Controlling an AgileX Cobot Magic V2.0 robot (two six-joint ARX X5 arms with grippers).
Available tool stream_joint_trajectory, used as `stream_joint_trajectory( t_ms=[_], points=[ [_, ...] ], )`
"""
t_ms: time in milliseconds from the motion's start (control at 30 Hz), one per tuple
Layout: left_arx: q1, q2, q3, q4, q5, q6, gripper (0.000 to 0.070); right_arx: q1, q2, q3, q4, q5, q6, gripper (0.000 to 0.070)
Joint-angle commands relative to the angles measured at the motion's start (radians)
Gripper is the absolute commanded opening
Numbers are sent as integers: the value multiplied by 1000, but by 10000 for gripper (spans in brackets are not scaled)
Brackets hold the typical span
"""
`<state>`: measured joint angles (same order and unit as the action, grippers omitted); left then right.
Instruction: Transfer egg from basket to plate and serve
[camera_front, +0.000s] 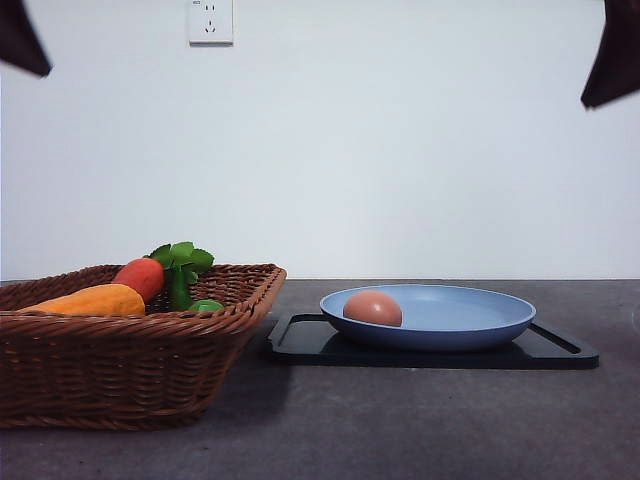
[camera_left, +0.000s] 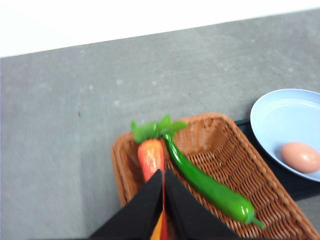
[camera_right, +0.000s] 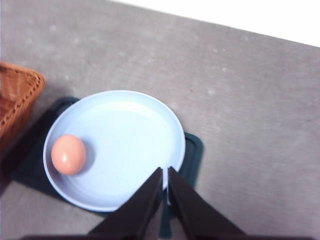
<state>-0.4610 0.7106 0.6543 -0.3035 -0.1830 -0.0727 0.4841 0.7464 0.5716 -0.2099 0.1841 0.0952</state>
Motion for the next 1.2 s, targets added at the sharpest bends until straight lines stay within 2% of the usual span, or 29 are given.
stream_joint_trajectory(
  t_ms=[0,67,133,667,800,867,967,1167],
  points=[
    [-6,-51,-47,50,5,-41,0,9,-14,-63,133,4,57,0],
    [-6,-103,-91,58,5,-54,0,10,-20,-120,233,4,70,0],
    [-6,-128,-96,14,5,-56,0,9,-20,-138,256,5,80,0],
    [-8,-131,-97,-14,6,-56,0,9,-23,-139,285,8,80,0],
    [-10,-235,-99,-46,6,-55,0,9,-23,-139,285,8,80,0],
    [-2,-320,-100,-58,6,-28,0,9,-23,-139,285,8,80,0],
    [50,-442,-116,-65,6,5,0,9,-23,-139,285,8,80,0],
    [253,-638,-240,6,-9,89,0,9,-23,-139,285,8,80,0]
  ],
)
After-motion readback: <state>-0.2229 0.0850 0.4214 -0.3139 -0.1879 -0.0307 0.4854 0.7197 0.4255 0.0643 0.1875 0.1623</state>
